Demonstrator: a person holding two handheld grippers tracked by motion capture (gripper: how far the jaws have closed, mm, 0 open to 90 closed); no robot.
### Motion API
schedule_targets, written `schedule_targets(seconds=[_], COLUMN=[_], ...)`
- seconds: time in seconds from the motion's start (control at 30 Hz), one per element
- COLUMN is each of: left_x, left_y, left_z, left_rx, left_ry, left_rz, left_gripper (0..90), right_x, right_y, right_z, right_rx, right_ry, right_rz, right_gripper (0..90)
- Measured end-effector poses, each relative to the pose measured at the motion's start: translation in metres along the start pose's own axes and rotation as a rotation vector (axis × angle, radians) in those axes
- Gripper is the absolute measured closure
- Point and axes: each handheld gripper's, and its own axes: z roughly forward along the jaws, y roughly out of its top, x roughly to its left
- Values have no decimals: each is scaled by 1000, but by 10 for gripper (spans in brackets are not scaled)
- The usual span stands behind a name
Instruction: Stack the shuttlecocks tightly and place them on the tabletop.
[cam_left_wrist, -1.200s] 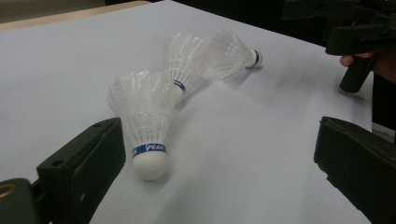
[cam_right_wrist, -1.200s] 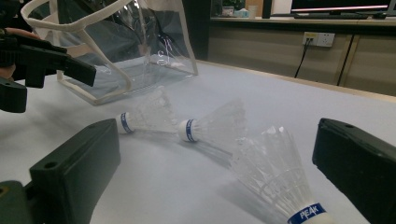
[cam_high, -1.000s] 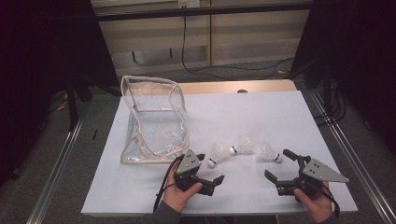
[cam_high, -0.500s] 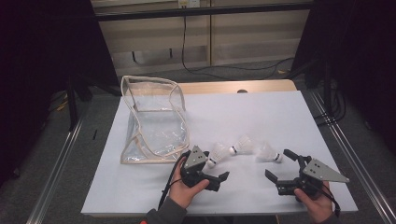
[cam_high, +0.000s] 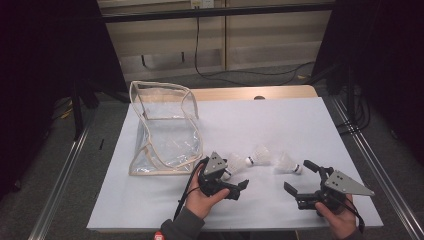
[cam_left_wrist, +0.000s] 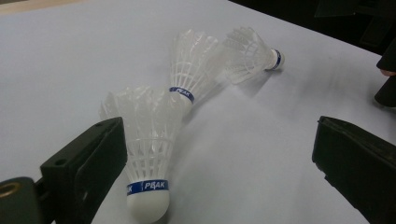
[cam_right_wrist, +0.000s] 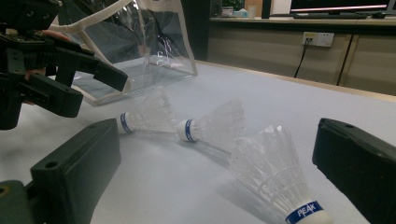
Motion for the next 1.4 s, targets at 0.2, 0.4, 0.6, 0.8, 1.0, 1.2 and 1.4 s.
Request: schedule_targets(seconds=[0.2, 0.4, 0.6, 0.8, 1.0, 1.2, 1.4], left_x=[2, 4, 3, 5, 9, 9, 9], left_y=[4, 7, 12, 17, 18, 25, 33], left_z=[3, 7, 12, 17, 23, 26, 32], left_rx=[7, 10, 25, 25, 45, 57, 75], left_ry=[12, 23, 27, 46, 68, 69, 66], left_rz=[-3, -16, -9, 0, 6, 30, 46], left_gripper=[34, 37, 40, 40, 40, 42, 55], right_x=[1, 1, 0, 1, 0, 0, 0], right_y=[0, 0, 0, 0, 0, 0, 0], right_z=[1, 0, 0, 0, -1, -1, -1], right_rx=[1, -1, -1, -1, -3, -4, -5], right_ry=[3, 3, -1, 3, 1, 2, 3], right_rz=[-3, 0, 1, 0, 1, 4, 5], right_gripper=[5, 5, 5, 5, 5, 5, 5])
